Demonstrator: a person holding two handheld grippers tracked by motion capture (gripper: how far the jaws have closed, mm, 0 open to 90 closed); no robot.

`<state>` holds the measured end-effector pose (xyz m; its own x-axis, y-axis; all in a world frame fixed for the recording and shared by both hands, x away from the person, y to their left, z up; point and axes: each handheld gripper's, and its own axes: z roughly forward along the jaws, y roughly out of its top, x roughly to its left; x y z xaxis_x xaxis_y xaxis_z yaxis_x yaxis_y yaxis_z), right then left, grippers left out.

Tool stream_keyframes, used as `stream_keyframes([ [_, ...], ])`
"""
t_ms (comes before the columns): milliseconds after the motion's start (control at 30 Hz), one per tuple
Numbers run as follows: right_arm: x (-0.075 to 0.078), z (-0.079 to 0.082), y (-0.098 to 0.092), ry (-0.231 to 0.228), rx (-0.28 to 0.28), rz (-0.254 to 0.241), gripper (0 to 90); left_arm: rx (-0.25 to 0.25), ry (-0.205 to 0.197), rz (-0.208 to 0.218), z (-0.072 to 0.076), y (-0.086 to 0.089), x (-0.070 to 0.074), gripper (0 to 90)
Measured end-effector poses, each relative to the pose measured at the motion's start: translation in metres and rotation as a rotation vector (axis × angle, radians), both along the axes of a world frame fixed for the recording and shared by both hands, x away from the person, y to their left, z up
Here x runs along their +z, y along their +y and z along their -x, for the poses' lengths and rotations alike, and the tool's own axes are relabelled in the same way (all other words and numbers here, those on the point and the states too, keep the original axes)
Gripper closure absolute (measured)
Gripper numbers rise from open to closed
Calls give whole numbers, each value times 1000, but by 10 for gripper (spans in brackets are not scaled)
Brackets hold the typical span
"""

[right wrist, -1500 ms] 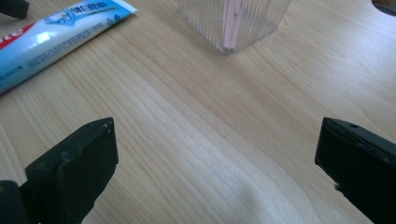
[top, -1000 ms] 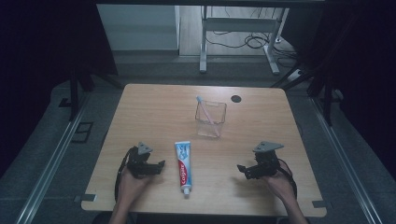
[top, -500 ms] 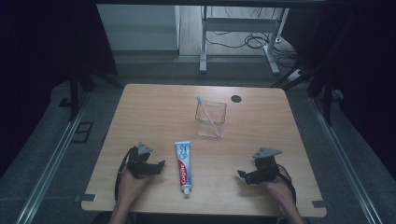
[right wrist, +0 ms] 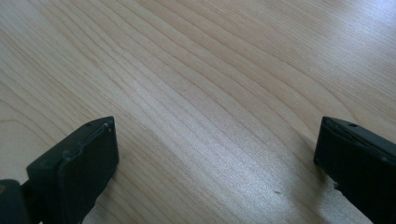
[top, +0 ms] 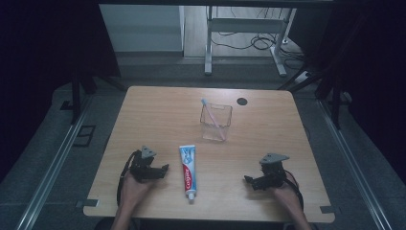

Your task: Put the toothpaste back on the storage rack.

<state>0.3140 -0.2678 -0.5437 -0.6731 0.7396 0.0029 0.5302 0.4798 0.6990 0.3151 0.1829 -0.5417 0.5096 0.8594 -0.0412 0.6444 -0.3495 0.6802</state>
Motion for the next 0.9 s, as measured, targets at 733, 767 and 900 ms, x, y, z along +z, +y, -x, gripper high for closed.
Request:
stream_keyframes([
  [733,0,0,0,0,-1,1,0,-91,-31,35,12,-16,27,430],
  [767,0,0,0,1,-1,1,0,-100,-30,37,12,-17,27,445],
  [900,0,0,0,1,-1,2,0,-122,-19,50,13,-24,31,517],
])
